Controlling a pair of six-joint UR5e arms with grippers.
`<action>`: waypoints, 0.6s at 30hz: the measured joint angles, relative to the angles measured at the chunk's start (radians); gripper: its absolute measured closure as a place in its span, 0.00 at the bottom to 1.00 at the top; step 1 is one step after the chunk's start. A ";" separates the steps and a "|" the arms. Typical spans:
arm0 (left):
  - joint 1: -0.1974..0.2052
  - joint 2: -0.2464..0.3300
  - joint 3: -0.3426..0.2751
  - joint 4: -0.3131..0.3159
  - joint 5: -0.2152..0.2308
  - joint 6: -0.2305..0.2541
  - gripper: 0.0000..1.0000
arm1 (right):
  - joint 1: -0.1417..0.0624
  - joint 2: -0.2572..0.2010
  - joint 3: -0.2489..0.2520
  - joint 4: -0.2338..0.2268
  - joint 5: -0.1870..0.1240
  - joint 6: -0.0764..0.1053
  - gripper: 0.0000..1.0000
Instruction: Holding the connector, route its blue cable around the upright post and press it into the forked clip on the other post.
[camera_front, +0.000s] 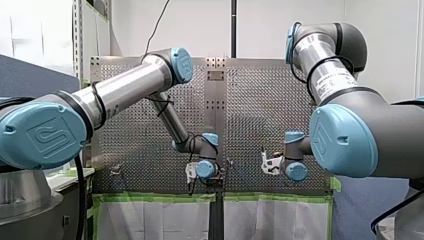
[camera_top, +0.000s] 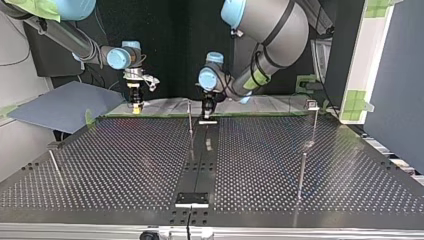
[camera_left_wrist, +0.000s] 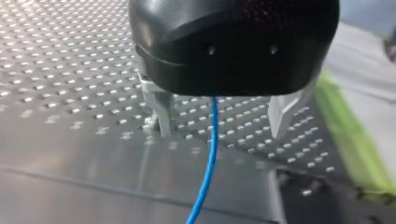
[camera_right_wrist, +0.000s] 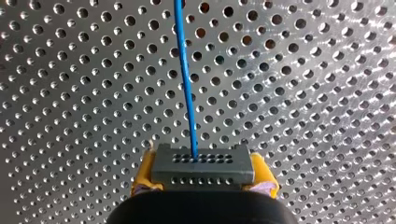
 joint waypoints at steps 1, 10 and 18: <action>-0.002 0.005 -0.007 -0.011 0.000 0.003 0.00 | 0.000 0.000 0.000 0.000 -0.001 0.000 1.00; -0.007 0.073 -0.079 -0.011 0.026 0.007 0.00 | 0.000 0.000 0.002 0.001 -0.018 -0.001 1.00; -0.022 0.135 -0.143 -0.002 0.020 0.003 0.00 | 0.000 0.000 0.005 0.001 -0.023 -0.001 1.00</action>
